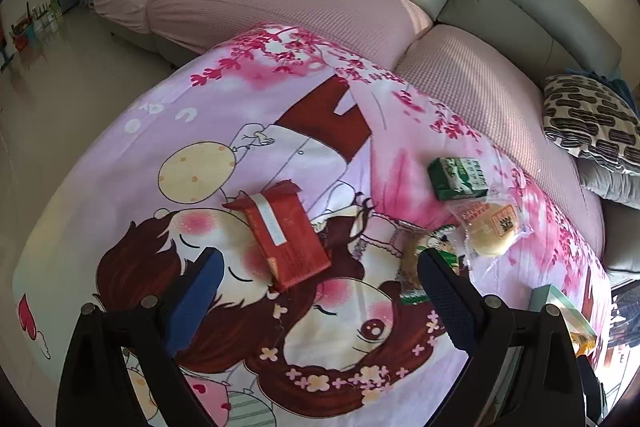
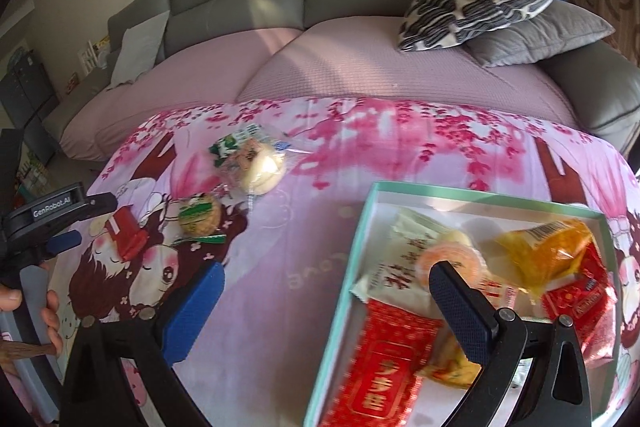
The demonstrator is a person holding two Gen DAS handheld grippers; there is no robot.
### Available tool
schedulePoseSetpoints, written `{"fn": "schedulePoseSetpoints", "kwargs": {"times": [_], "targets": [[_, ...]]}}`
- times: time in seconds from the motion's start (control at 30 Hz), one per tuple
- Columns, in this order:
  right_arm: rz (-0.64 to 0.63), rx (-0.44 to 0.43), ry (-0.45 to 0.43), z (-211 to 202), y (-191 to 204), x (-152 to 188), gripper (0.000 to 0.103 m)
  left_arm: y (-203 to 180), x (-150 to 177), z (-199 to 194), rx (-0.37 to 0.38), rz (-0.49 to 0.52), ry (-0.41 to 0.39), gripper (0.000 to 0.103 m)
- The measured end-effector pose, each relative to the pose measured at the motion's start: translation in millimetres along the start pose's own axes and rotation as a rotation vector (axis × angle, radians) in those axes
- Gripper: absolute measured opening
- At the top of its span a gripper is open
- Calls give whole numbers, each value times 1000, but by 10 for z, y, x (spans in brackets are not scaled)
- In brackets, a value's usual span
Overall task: Organize snacks
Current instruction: 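Reach the left tool to the white-striped red pack while the right tool reaches the green cookie packet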
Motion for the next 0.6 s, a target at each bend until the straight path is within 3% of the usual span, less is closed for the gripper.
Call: {"fn": "schedulePoseSetpoints", "kwargs": {"times": [0.6], "targets": [[-104,-127,113,869,985,119,103,263,65,490,-50,-68,99,97]]}}
Point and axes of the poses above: each gripper's, at about its wrist camera, not at the fingertips, and z roughly the way its jaws point, y to its left, x to its underside, the point moved 8 cm from there along z, roughly the way its jaws point, and after that the axes turned 14 degrees about -y, right-handed, at the moved point
